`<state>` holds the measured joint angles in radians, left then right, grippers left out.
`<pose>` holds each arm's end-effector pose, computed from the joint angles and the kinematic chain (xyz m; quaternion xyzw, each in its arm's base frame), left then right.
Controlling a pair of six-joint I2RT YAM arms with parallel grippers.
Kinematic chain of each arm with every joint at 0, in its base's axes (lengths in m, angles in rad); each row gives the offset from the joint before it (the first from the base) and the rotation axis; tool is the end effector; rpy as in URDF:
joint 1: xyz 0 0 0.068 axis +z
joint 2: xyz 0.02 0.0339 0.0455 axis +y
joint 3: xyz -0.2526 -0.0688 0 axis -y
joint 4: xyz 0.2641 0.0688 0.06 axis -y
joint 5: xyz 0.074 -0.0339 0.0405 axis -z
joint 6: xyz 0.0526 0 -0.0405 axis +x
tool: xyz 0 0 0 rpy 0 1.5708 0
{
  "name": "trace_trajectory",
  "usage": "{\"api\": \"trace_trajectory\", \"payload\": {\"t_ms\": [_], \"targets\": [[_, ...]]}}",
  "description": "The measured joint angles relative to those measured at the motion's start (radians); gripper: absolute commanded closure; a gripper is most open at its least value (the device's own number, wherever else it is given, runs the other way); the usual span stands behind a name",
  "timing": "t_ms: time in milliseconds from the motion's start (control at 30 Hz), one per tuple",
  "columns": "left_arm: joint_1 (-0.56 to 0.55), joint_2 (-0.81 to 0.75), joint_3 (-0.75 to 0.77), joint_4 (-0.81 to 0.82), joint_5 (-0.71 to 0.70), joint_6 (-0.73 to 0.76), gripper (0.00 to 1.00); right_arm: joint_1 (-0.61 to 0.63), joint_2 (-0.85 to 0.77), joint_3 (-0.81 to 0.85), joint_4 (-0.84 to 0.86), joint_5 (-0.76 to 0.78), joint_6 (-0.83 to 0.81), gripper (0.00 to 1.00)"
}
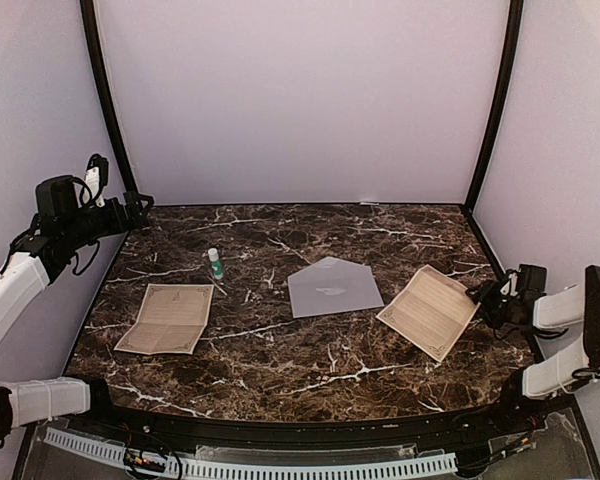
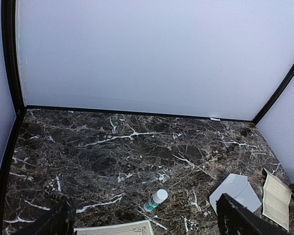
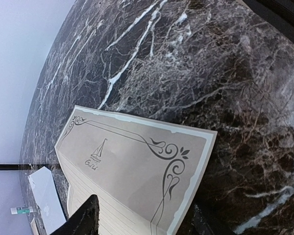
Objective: Place the letter into the envelope and seal it
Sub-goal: Pick up the letter from the center of the board.
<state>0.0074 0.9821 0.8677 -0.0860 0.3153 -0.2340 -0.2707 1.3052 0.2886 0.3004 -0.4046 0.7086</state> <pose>0.2706 -0.0143 0.3284 0.0066 0.7711 -0.1914 0.6072 0.2329 -0.0432 0.0839 0.3458 0.8259 0.2667 0.3566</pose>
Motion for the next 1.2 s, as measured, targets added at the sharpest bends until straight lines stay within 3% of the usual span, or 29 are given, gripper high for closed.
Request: {"api": "trace_trajectory", "payload": {"t_ms": [433,633,900,1000,1200], "targets": [[0.000,0.001,-0.001,0.003,0.010,0.007,0.01,-0.013,0.106,0.000,0.130,-0.075,0.001,0.61],[0.000,0.003,-0.002,0.006,0.021,0.014,0.01,-0.018,0.142,-0.002,0.188,-0.110,0.003,0.82],[0.000,0.006,-0.012,0.010,0.027,0.018,0.01,-0.020,0.147,-0.010,0.268,-0.189,-0.015,0.93],[0.000,0.008,-0.016,0.012,0.036,0.019,0.01,-0.020,0.110,-0.015,0.278,-0.232,-0.029,1.00],[-0.014,0.018,-0.018,0.034,0.071,0.025,0.01,-0.018,-0.100,-0.009,0.244,-0.325,-0.056,1.00]]}}
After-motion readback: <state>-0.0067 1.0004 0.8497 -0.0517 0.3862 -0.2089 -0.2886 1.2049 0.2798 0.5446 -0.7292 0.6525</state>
